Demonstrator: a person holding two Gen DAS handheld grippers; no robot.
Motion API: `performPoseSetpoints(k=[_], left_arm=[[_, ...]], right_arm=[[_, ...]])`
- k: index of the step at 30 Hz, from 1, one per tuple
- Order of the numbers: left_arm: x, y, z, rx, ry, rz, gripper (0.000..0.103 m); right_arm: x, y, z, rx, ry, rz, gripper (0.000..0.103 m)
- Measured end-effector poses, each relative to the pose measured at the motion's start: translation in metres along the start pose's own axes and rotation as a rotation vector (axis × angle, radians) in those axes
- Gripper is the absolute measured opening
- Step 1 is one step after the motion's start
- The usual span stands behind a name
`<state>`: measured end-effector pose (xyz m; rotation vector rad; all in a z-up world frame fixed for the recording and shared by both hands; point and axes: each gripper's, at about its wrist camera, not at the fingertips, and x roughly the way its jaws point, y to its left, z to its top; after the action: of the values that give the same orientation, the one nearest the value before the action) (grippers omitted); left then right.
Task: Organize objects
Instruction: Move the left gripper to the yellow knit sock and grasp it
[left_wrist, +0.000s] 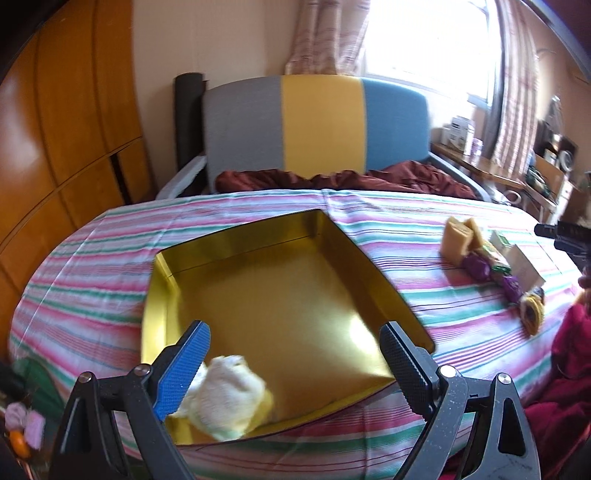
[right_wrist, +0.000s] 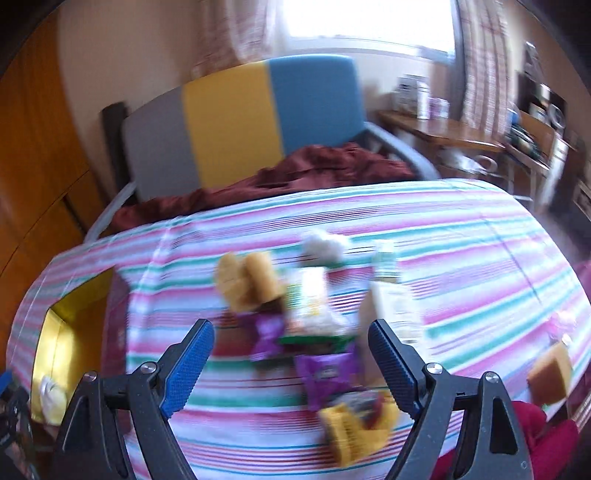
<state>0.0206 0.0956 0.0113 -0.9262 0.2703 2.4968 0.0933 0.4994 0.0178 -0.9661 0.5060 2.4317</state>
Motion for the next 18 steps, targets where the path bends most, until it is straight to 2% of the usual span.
performPoseSetpoints(k=[3,7,9,13,18], left_arm=[[0.003,-0.017,0.005,0.028,0.002,-0.033,0.094],[0.009,-0.046,0.01,0.09,0.015,-0.081,0.094],[0.013,-0.061,0.011,0.117,0.025,-0.109,0.093],[0.028,-0.094,0.013,0.168,0.06,-0.19,0.089],[0.047,-0.137,0.017,0.217,0.106,-0.297,0.08]], right_arm=[[0.004,-0.048,0.002,0.156,-0.019,-0.05,0.087],[0.015,-0.1,-0.012,0.387,-0.013,-0.083,0.087],[0.018,-0.121,-0.018,0.514,0.017,-0.033,0.087],[0.015,-0.131,-0.022,0.574,0.003,-0.011,0.087],[0.016,-0.125,-0.023,0.563,0.02,0.027,0.087]])
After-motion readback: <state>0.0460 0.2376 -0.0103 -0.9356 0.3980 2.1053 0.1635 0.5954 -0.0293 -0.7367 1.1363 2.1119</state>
